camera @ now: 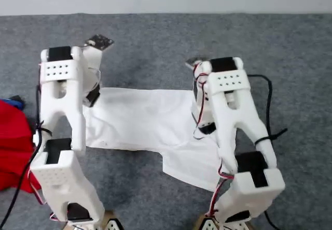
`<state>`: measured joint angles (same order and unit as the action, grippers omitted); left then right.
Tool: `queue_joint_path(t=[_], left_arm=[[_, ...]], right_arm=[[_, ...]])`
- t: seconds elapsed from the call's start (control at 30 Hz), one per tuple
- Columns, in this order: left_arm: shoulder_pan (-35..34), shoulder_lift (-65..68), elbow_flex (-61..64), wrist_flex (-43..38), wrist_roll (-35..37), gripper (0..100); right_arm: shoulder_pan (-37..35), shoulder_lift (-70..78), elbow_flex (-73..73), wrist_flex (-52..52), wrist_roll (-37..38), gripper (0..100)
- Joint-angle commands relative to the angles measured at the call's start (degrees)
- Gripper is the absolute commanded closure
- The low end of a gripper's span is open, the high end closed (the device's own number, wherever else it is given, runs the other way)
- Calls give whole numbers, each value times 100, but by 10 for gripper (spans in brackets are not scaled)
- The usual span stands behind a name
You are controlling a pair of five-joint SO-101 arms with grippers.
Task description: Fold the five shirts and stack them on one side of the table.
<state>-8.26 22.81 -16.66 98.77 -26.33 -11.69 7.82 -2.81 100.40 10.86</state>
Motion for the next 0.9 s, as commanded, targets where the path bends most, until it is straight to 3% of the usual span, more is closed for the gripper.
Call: queue_joint_path(t=[0.0,0.4,0.67,0.87], left_arm=[[308,-396,145,167,-352,990],[1600,-563,189,176,-378,992],[3068,-1178,189,158,-378,993],[3780,-1169,268,-70,-404,992]], right_arm=[[180,-1103,-9,242,-62,988],[1358,-4374,0,242,-18,988],[2325,-5499,9,242,325,987],[2932,-6070,9,251,334,988]])
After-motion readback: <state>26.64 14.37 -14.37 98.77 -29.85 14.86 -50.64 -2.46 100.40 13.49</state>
